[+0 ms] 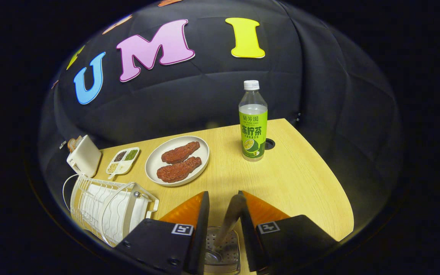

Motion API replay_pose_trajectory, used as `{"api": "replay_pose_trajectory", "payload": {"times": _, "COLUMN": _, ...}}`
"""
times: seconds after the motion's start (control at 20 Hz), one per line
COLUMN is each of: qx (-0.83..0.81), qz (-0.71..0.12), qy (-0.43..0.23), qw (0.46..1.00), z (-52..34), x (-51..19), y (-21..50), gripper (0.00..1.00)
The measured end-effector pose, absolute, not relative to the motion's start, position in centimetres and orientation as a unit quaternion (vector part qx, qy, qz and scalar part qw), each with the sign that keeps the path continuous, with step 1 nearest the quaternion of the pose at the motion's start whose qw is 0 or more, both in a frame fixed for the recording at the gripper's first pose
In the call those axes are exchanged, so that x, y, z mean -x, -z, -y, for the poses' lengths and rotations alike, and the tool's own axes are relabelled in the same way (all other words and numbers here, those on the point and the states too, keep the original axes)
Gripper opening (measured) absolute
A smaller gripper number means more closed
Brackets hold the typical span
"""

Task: Take the plate from the dish rack, then take the spoon from the basket and place it into the plate.

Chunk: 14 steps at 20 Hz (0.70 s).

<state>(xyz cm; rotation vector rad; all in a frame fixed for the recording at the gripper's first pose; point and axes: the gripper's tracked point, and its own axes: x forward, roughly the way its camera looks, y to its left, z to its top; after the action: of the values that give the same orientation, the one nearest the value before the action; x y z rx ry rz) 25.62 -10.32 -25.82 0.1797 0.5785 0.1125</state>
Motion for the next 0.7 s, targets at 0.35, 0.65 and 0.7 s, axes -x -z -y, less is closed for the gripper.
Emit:
{"api": "replay_pose_trajectory", "payload": {"times": 0.35, "qx": -0.08, "qz": -0.279, "qy": -0.074, "qw": 0.954, "z": 8.8, "x": -24.6, "y": 24.6, "gripper": 0.15}}
{"api": "replay_pose_trajectory", "payload": {"times": 0.65, "qx": -0.086, "qz": -0.267, "qy": -0.067, "qw": 0.957, "z": 8.5, "x": -22.3, "y": 20.9, "gripper": 0.12}}
{"api": "replay_pose_trajectory", "payload": {"times": 0.7, "qx": -0.091, "qz": -0.263, "qy": -0.06, "qw": 0.959, "z": 8.7, "x": -21.9, "y": 19.9, "gripper": 0.12}}
